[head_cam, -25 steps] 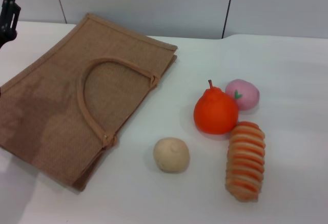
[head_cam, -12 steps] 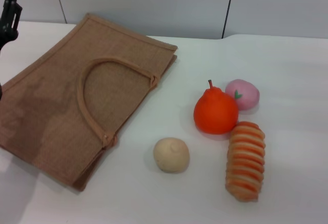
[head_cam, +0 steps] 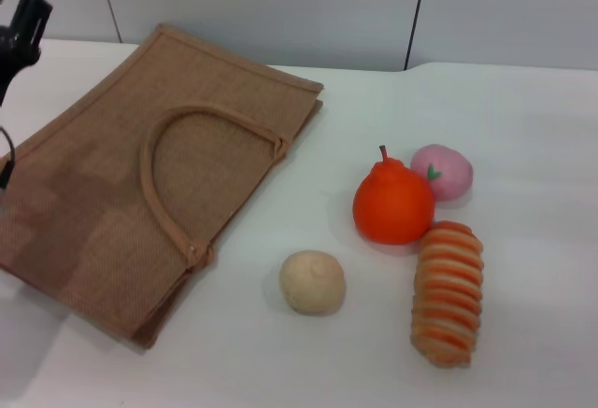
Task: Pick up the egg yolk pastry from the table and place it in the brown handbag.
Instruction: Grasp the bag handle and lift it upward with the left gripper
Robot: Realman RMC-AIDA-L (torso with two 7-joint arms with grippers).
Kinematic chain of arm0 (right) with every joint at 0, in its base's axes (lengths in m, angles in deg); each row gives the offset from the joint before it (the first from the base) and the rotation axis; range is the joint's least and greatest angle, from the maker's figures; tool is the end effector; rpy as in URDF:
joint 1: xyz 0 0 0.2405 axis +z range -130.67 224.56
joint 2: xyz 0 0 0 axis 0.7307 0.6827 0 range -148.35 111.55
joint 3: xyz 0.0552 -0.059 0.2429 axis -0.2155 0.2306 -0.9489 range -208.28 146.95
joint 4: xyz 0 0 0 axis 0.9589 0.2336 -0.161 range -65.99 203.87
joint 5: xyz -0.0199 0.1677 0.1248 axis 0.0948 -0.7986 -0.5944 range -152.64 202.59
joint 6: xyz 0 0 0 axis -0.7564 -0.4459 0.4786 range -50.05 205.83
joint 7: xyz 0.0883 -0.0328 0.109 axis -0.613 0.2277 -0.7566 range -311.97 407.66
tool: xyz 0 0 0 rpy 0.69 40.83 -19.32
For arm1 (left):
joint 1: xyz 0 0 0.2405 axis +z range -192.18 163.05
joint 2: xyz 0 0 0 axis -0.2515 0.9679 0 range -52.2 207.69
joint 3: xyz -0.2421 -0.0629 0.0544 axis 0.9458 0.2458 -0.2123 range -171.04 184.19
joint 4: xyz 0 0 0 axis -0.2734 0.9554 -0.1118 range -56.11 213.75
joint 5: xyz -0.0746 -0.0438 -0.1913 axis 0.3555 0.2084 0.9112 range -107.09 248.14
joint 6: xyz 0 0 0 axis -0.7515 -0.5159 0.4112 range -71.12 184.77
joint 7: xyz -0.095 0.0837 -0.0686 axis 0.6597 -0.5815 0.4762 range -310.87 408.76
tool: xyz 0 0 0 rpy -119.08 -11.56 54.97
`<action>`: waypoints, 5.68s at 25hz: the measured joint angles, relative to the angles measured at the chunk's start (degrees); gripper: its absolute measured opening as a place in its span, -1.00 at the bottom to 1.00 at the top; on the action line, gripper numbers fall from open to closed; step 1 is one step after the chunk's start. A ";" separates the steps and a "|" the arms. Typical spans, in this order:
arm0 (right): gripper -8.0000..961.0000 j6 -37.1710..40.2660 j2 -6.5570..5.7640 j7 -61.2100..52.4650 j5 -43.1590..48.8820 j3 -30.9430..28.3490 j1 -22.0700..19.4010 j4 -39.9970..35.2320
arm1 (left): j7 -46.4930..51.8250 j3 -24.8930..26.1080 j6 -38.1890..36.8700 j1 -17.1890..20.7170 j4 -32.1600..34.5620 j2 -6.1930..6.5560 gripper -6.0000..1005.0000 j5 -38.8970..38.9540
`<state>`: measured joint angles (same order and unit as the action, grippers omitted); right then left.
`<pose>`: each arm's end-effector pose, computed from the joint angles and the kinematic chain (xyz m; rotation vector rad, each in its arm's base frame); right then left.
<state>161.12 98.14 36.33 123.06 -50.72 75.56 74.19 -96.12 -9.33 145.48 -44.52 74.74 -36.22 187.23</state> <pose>0.3107 0.3371 0.0351 -1.4643 0.3447 0.8904 -0.3106 0.3373 0.0595 -1.4477 -0.5373 -1.2206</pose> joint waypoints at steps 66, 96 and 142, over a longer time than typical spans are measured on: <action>0.79 0.00 -0.08 0.00 0.00 -0.60 -0.13 -0.15 | 92.00 -20.78 -29.95 -13.25 43.56 -1.53 0.12 -85.15; 0.79 0.00 -0.08 0.00 0.00 -0.60 -0.14 -0.15 | 92.26 -20.92 -32.06 -14.53 39.89 -0.90 0.02 -88.00; 0.78 0.12 -0.55 -0.31 0.75 13.96 2.39 -1.60 | 59.21 -20.08 -22.77 -3.06 39.52 -1.64 -0.74 -38.09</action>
<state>161.24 97.59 36.02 123.81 -36.76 77.95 72.58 -36.90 -29.40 122.71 -47.58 114.26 -37.87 149.14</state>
